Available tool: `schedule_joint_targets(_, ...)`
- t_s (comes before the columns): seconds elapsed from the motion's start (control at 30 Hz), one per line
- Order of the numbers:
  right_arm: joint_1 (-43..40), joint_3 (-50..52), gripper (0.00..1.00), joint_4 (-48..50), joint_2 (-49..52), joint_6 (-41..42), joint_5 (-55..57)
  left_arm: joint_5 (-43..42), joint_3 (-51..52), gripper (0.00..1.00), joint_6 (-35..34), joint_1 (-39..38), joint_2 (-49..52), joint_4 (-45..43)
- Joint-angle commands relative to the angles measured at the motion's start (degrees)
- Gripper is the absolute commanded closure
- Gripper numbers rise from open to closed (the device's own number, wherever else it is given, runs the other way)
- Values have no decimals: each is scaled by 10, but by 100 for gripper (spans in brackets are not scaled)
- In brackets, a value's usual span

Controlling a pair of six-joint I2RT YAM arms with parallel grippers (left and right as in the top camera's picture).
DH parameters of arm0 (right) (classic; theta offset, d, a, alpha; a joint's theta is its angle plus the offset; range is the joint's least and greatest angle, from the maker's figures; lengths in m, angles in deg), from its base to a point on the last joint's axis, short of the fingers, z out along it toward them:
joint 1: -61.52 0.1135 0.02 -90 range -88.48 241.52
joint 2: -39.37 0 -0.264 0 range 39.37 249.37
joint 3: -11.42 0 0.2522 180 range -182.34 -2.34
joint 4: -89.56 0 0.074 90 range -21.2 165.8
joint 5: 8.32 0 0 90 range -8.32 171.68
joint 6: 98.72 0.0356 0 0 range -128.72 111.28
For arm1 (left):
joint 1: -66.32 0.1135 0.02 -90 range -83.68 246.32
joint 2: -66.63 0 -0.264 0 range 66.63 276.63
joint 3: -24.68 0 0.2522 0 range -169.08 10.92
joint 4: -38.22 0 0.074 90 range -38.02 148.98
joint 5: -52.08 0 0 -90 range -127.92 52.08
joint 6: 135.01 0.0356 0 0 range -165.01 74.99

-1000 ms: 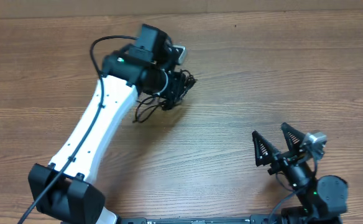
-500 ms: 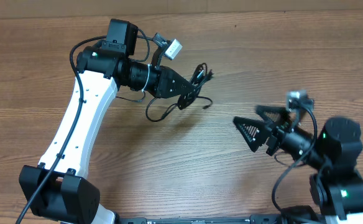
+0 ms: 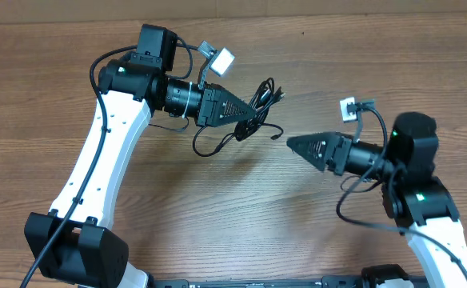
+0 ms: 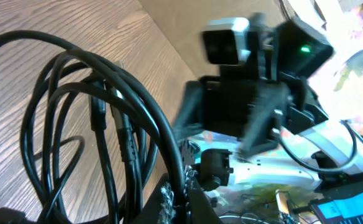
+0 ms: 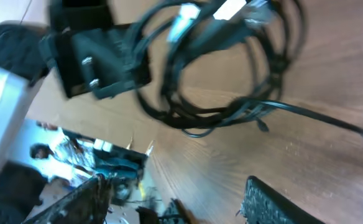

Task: Untangle cables

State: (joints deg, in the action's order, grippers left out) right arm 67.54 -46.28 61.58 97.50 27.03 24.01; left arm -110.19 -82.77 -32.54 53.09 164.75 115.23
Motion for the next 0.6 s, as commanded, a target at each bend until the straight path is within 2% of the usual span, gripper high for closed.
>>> schedule_joint_targets(0.0,-2,-15,33,27,31,88,15,-28,-6,96,17,2,-22,0)
schedule_joint_targets(0.23,1,-15,37,98,93,186,15,-36,-6,96,17,1,-22,0)
schedule_joint_targets(0.4,15,-15,40,135,122,209,15,-38,-6,96,17,1,-22,0)
schedule_joint_targets(0.5,17,-15,45,177,130,247,15,-38,-6,96,17,1,-22,0)
schedule_joint_targets(0.57,17,-15,54,207,132,272,15,-37,-5,96,17,1,-22,0)
